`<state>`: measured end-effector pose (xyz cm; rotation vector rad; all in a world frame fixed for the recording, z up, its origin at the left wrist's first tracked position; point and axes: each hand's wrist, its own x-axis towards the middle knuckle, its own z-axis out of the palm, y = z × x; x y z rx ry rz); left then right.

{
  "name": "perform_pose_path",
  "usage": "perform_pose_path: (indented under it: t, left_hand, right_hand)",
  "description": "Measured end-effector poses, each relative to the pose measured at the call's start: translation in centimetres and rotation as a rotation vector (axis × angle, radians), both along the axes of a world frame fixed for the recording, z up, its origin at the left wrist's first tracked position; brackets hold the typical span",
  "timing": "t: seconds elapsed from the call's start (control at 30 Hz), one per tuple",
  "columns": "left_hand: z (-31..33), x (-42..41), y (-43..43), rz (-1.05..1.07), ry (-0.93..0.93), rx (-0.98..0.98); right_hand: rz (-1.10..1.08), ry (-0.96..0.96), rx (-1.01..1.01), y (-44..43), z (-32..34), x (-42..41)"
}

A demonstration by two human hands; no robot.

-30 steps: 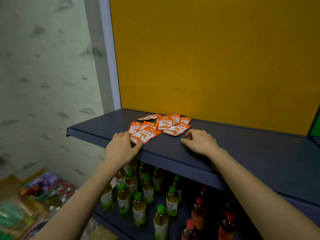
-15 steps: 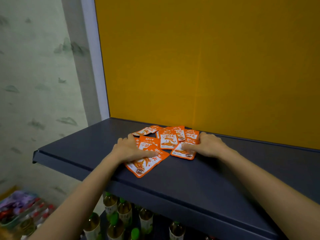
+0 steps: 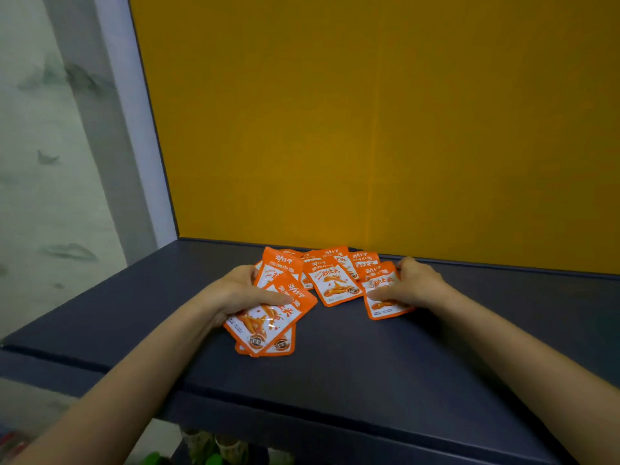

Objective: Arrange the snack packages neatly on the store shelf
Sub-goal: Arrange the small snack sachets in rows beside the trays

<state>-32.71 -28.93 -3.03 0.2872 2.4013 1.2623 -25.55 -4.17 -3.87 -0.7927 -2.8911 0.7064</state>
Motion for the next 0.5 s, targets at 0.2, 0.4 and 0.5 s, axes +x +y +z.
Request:
perform_pose_path:
  t: [0.2, 0.4, 0.5]
  left_hand:
    - [-0.1, -0.7, -2.0, -0.004, -0.017, 0.256]
    - [0.1, -0.9, -1.1, 0.051, -0.047, 0.572]
    - [0.0, -1.1, 0.3, 0.048, -0.08, 0.663]
  right_hand:
    - [-0.027, 0.085, -0.221, 0.2, 0.6, 0.8]
    - [0.097, 0.488, -0.716, -4.2, 1.5, 0.9]
    - [0.16, 0.47, -0.78, -8.3, 0.8, 0.0]
